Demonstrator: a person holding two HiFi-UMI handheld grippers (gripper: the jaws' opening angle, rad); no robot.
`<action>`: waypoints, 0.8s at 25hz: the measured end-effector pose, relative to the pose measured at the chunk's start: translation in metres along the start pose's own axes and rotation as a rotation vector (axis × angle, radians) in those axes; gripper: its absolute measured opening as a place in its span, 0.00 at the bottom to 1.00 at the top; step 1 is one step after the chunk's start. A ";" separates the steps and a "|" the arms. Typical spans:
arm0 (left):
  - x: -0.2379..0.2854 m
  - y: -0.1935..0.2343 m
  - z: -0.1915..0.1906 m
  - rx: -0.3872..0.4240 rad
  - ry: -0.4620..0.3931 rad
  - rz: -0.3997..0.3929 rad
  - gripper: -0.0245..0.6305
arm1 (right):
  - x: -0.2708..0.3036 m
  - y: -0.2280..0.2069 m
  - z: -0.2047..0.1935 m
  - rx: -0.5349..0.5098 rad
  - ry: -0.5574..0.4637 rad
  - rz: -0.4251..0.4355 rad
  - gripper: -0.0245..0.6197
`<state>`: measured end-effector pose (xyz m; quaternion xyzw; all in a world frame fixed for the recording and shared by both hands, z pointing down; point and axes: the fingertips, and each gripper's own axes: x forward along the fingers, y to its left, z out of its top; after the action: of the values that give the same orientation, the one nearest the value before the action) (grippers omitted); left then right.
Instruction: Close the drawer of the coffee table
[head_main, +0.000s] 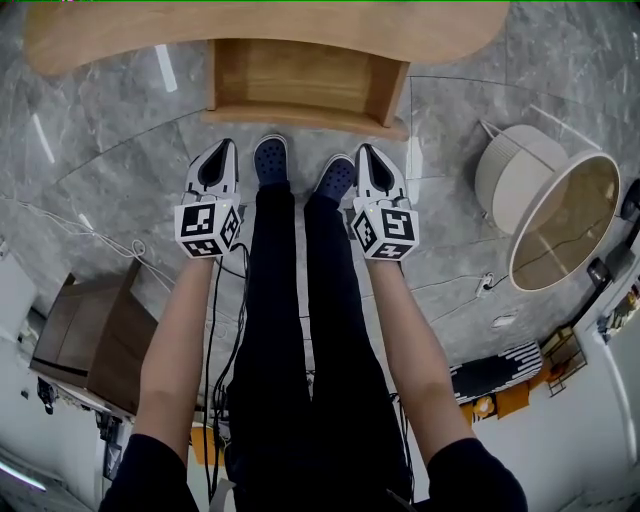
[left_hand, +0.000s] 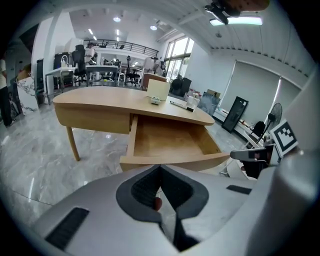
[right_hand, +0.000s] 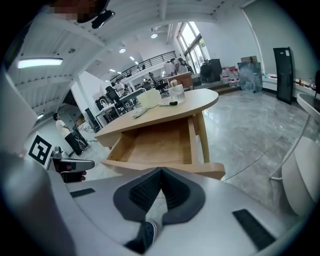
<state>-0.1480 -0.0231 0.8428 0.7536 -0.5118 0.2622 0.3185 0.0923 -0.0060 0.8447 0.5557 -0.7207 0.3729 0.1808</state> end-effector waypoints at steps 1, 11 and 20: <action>0.002 0.001 -0.003 0.005 0.001 -0.001 0.07 | 0.002 -0.002 -0.003 0.003 0.002 -0.004 0.08; 0.027 0.019 -0.027 0.024 0.004 0.006 0.07 | 0.026 -0.019 -0.023 0.060 -0.001 -0.044 0.08; 0.048 0.020 -0.038 0.084 0.017 -0.025 0.07 | 0.032 -0.039 -0.033 0.069 -0.023 -0.084 0.08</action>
<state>-0.1533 -0.0291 0.9070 0.7704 -0.4882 0.2858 0.2940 0.1140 -0.0072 0.9014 0.5957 -0.6854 0.3831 0.1690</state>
